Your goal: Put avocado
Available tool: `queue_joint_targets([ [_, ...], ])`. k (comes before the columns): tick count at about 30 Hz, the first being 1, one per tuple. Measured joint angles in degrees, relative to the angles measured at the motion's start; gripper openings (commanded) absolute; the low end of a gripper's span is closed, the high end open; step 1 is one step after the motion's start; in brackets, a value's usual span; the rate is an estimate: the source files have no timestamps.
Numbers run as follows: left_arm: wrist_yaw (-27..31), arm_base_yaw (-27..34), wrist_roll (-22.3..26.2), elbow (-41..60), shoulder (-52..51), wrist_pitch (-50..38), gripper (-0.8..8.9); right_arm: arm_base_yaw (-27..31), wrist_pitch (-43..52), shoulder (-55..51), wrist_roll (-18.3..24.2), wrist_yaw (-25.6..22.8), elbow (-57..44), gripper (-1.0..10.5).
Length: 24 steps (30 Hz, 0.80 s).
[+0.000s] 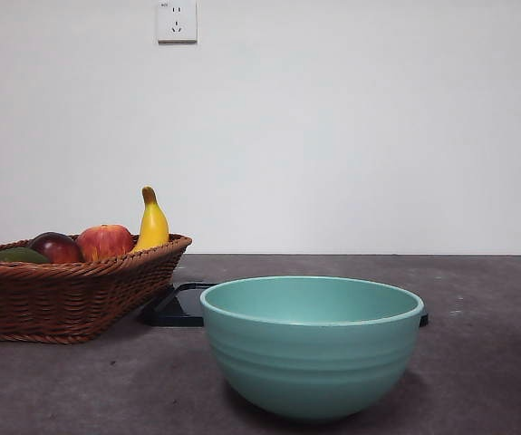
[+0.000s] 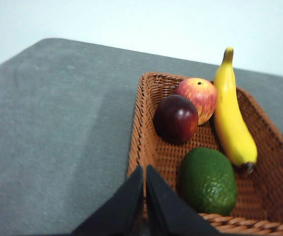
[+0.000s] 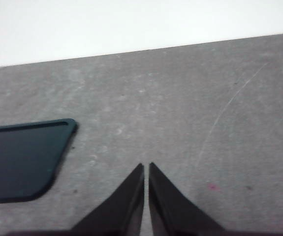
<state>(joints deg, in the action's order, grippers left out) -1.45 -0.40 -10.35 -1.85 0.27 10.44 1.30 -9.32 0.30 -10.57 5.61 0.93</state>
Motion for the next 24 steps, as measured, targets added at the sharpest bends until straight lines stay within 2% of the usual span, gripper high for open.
queue_joint_targets([
  [3,0.00,0.00,-3.58,-0.04,0.00,0.02,0.08,0.00,0.11,0.00,-1.84,1.90,0.07,0.1],
  [11,-0.02,0.00,-11.45,-5.35,0.26,3.67,0.09,0.00,-0.28,0.00,-4.87,1.92,5.99,0.1],
  [18,-1.70,0.00,-12.92,-15.02,5.16,10.32,0.09,0.00,-2.29,1.99,-6.23,3.43,14.38,0.1],
  [24,-9.49,0.00,-11.10,-25.44,13.03,16.50,0.09,0.00,-8.90,8.02,-6.21,8.87,24.09,0.1],
])
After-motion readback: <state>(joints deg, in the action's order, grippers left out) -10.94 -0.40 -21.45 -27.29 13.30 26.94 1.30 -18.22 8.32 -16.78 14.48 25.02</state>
